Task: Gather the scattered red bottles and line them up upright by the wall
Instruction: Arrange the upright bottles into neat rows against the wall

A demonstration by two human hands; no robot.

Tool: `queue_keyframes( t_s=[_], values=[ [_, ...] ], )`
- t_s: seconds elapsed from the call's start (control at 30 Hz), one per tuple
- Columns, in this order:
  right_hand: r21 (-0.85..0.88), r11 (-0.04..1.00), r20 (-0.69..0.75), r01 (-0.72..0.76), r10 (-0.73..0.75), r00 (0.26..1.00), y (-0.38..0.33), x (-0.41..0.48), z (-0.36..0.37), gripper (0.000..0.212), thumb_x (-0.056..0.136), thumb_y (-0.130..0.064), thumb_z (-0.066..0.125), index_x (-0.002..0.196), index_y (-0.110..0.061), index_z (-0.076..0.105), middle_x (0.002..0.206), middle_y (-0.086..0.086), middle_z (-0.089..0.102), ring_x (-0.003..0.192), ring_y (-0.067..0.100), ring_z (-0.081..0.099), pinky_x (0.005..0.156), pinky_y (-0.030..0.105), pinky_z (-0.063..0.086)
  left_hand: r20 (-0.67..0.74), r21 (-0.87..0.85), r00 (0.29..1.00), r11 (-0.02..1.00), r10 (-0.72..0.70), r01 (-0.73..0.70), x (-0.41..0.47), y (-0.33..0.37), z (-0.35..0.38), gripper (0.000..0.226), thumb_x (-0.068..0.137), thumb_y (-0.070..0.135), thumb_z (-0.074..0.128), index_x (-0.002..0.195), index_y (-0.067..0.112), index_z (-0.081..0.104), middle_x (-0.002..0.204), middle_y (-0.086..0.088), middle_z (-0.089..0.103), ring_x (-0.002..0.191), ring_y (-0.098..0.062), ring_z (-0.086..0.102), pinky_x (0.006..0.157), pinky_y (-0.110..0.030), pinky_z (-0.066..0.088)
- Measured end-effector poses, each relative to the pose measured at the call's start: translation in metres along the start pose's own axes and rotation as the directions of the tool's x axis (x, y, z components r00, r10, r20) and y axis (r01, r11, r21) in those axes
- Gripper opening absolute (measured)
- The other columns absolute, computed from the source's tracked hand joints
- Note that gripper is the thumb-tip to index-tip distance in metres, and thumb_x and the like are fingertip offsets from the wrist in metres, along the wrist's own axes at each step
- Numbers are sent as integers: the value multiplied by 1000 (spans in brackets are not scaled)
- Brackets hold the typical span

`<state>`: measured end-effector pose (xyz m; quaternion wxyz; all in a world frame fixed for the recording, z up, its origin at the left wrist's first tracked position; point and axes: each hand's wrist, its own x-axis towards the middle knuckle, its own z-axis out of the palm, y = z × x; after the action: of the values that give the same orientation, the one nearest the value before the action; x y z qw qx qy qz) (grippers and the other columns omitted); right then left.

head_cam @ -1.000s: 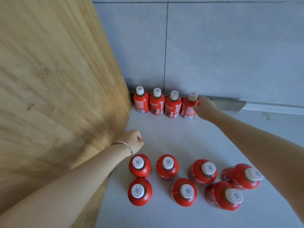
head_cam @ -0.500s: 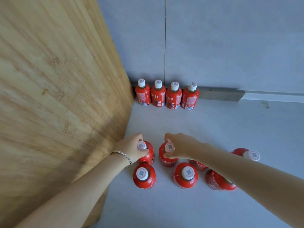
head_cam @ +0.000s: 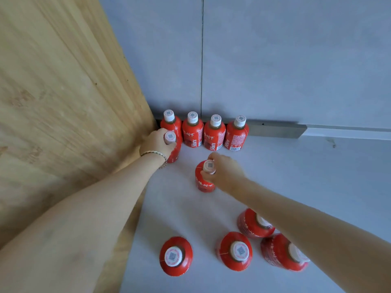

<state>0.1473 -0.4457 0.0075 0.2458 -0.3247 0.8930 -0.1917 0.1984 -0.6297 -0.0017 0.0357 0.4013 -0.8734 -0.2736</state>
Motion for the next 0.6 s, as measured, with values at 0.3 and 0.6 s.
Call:
queue_keyframes(
  t_s=[0.3,0.6],
  values=[
    [162,981,-74,-103,116,990,-31,68,16,53,89,-39,54,133,-14,38,126,16,47,109,39,56,85,39,46,-20,-53,974,973,-227,225,12,-13,17,56,76,30,71,122,14,42,124,-16,55,113,-38,53,87,-42,46],
    [406,894,1,-189,207,978,-35,83,37,68,85,-23,66,141,-12,30,138,15,45,126,31,48,103,42,42,-72,-322,968,925,-239,204,4,-16,18,51,74,22,75,117,7,51,126,-13,61,114,-34,57,94,-39,46]
  ],
)
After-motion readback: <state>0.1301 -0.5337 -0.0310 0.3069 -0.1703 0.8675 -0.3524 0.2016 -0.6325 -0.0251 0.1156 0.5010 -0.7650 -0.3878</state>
